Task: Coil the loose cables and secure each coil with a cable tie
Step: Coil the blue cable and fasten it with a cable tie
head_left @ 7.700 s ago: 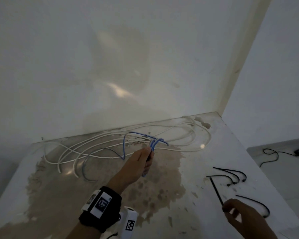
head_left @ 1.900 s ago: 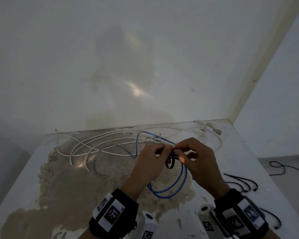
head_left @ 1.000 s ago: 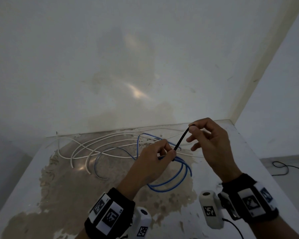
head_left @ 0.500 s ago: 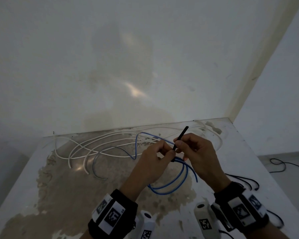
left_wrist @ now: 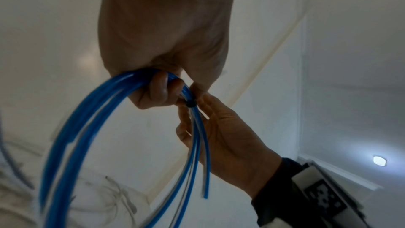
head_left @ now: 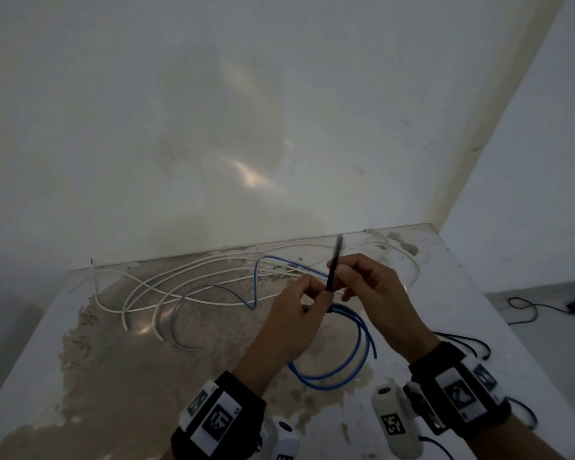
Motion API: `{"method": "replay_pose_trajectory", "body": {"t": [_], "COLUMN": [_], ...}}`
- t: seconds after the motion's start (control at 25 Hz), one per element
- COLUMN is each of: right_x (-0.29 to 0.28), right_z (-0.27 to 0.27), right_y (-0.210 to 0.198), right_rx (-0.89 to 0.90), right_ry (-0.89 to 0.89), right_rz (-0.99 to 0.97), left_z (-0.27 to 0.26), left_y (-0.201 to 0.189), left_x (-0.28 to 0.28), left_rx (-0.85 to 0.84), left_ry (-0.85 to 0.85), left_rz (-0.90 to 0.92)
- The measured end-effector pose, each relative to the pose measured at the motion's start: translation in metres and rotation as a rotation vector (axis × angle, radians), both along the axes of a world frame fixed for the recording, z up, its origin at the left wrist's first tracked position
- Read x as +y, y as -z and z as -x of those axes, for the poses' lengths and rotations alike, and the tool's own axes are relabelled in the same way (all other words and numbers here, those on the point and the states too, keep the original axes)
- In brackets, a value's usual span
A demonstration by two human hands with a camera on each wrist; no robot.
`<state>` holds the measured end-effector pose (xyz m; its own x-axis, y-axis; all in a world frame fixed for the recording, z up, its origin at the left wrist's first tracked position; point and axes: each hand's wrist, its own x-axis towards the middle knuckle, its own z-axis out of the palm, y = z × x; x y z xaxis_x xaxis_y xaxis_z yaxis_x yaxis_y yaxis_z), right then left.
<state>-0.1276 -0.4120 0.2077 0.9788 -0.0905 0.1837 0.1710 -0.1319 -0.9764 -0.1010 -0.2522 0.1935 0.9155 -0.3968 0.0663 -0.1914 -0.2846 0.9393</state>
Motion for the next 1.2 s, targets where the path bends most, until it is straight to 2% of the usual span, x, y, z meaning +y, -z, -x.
{"method": "replay_pose_trajectory", "body": {"t": [0.12,0.24,0.28,0.36,0.44,0.52,0.6,0.68,0.8,0.84,0.92,1.04,1.12,1.2], "right_x": [-0.017,-0.036,-0.042,-0.055,-0.065,-0.069,-0.068,-0.066,-0.088,-0.102,-0.139,-0.192,-0.213,-0.225], "right_z": [0.015,0.039,0.047,0.064,0.077,0.086,0.09,0.092,0.102,0.11,0.132,0.168,0.19,0.211], "right_y": [0.014,0.038,0.045,0.057,0.07,0.088,0.111,0.139,0.176,0.184,0.197,0.208,0.215,0.223], "right_rx": [0.093,0.215,0.271,0.364,0.44,0.522,0.599,0.646,0.687,0.719,0.78,0.805,0.842,0.895], "right_ry": [-0.053,-0.088,-0.117,-0.103,-0.044,-0.036,-0.079,-0.088,0.032,0.106,0.329,0.615,0.65,0.602], "right_rz": [0.095,0.254,0.248,0.101,-0.031,0.009,0.089,0.141,0.27,0.253,0.217,0.445,0.631,0.77], "left_z": [-0.002,-0.001,0.001,0.005,0.01,0.016,0.024,0.033,0.042,0.044,0.044,0.044,0.042,0.037], "left_y": [0.013,0.03,0.035,0.044,0.056,0.074,0.099,0.126,0.166,0.178,0.202,0.221,0.225,0.232], "left_x": [-0.01,-0.02,-0.023,-0.032,-0.038,-0.038,-0.034,-0.029,-0.024,-0.023,-0.021,-0.018,-0.019,-0.02], "left_rx": [0.072,0.048,0.043,0.092,0.18,0.254,0.317,0.408,0.534,0.529,0.4,0.189,0.179,0.191], "left_ry": [-0.032,0.06,0.119,0.242,0.34,0.413,0.463,0.453,0.299,0.248,0.203,0.193,0.161,0.172], "left_rz": [0.052,0.02,0.003,-0.058,-0.2,-0.341,-0.401,-0.376,-0.343,-0.352,-0.459,-0.641,-0.631,-0.633]}}
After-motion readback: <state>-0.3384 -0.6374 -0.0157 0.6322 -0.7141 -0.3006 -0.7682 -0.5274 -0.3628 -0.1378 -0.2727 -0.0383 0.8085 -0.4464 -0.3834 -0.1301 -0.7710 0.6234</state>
